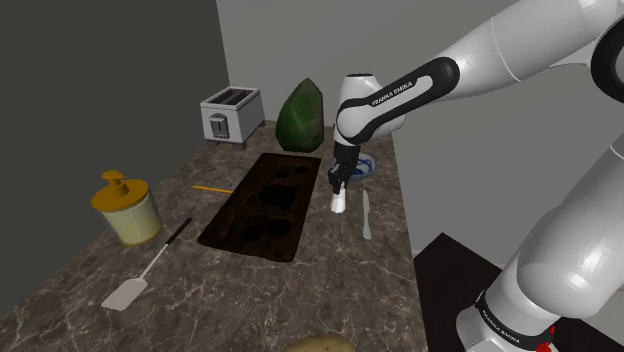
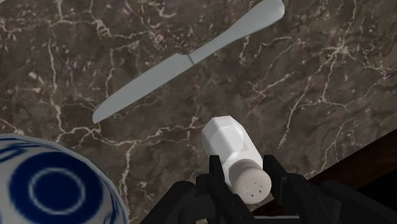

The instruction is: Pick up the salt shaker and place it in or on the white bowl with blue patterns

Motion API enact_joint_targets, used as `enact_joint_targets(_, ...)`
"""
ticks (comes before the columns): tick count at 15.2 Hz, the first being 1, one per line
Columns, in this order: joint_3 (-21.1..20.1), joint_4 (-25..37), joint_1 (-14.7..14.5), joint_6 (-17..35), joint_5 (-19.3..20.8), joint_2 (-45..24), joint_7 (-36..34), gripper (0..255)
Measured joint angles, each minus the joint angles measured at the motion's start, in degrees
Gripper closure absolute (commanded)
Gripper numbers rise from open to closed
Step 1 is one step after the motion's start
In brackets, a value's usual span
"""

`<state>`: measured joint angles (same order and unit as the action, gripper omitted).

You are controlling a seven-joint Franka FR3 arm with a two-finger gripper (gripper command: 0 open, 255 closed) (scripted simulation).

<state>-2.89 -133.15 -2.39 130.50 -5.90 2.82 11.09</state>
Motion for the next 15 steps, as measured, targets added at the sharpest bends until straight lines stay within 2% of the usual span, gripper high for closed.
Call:
enact_joint_targets(6, 0.0, 0.1, 0.0, -0.4, 0.0, 0.2, -0.1, 255)
enact_joint_targets(15, 0.1, 3.5, 0.1, -7.0, 0.3, 3.5, -0.5, 255)
